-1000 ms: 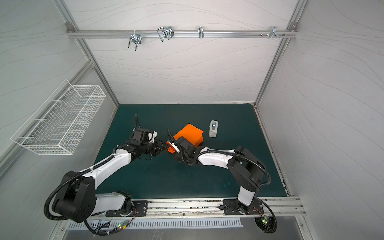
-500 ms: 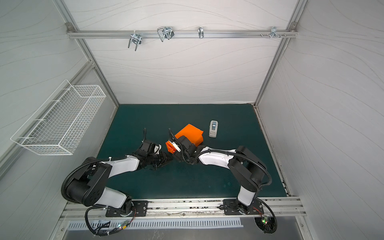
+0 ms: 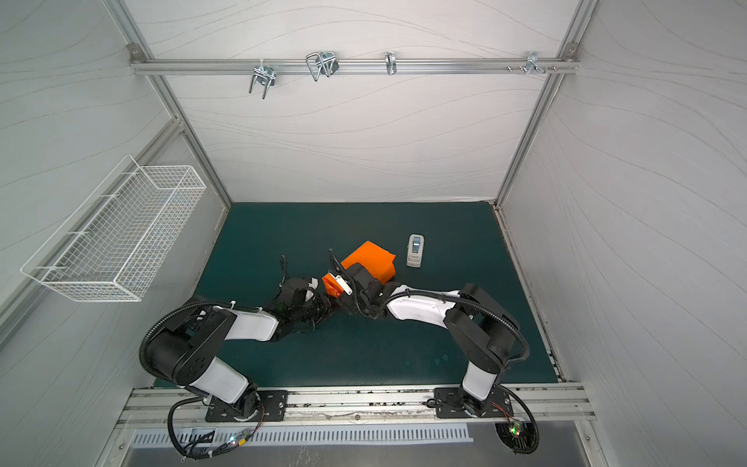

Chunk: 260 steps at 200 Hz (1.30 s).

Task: Wrap a gift box in wrapping paper
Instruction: Fifth fold the wrapping paper around the gift box.

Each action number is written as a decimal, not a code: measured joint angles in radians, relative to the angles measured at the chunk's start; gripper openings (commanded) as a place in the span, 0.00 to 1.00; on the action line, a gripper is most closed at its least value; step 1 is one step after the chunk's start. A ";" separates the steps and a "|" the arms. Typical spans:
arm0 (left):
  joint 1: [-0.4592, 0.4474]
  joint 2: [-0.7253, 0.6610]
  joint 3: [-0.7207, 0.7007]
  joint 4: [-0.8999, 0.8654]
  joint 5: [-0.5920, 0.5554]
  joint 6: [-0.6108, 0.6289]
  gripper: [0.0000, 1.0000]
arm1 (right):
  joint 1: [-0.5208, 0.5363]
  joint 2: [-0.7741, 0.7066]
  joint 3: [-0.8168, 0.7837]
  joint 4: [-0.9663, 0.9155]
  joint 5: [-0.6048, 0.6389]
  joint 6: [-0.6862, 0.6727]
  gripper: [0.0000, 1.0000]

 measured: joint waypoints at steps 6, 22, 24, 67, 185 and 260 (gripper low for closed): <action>0.000 -0.015 0.000 -0.023 -0.018 0.007 0.32 | 0.000 0.000 0.000 0.000 -0.002 0.000 0.82; 0.000 -0.053 0.002 -0.089 -0.054 0.029 0.32 | 0.000 0.000 0.000 0.000 -0.006 0.000 0.82; 0.000 -0.057 0.003 -0.097 -0.058 0.032 0.32 | 0.000 0.000 0.000 0.000 -0.006 0.000 0.82; 0.000 -0.090 0.042 -0.225 -0.111 0.084 0.33 | -0.001 0.000 0.000 0.000 -0.013 0.000 0.86; 0.022 -0.203 0.066 -0.391 -0.175 0.109 0.36 | -0.001 -0.010 -0.012 0.007 -0.034 -0.003 0.91; 0.072 -0.213 0.060 -0.421 -0.135 0.072 0.29 | -0.001 -0.009 -0.012 0.007 -0.033 -0.003 0.90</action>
